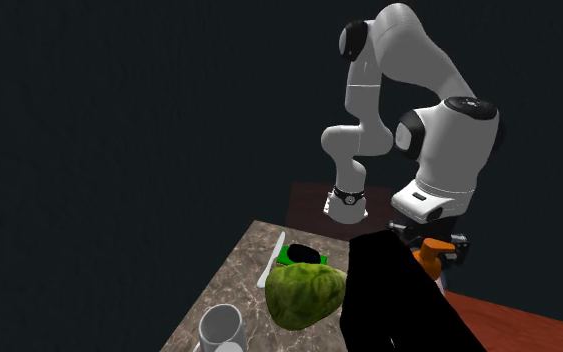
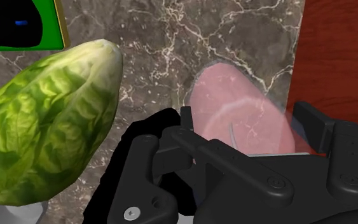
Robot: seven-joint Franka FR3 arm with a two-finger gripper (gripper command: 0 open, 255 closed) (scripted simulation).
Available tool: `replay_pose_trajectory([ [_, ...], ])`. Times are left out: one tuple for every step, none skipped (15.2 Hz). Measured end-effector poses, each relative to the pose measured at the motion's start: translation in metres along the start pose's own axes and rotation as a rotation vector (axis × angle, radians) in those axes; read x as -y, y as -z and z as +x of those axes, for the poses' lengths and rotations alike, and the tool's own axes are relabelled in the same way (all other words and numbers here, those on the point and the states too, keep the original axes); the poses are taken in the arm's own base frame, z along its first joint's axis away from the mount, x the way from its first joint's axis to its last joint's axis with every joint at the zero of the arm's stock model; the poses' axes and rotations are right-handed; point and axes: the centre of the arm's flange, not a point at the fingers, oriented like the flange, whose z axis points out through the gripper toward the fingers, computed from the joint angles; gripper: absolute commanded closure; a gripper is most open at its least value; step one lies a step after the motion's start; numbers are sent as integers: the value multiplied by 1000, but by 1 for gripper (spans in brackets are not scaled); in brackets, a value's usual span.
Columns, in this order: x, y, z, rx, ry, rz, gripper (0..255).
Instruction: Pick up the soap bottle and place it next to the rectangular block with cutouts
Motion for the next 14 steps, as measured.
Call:
replay_pose_trajectory([
  [0,-5,1,0,1,0,255],
  [-2,-11,-1,1,0,0,255],
  [-2,-16,1,2,-1,-1,255],
  [-3,-20,1,0,-2,-1,255],
  [-4,-26,4,1,-2,-2,255],
  [-4,-34,3,2,-5,-2,255],
  [-3,-37,2,2,-3,-2,255],
  [-3,-39,2,2,-2,-2,255],
  [-3,-39,2,1,-2,-2,255],
  [-2,-39,2,2,-2,-2,255],
  [-3,-39,2,1,-2,-2,255],
  [-3,-39,2,1,-3,-2,255],
  [-3,-40,2,1,-3,-2,255],
  [-3,-40,2,2,-2,-2,0],
])
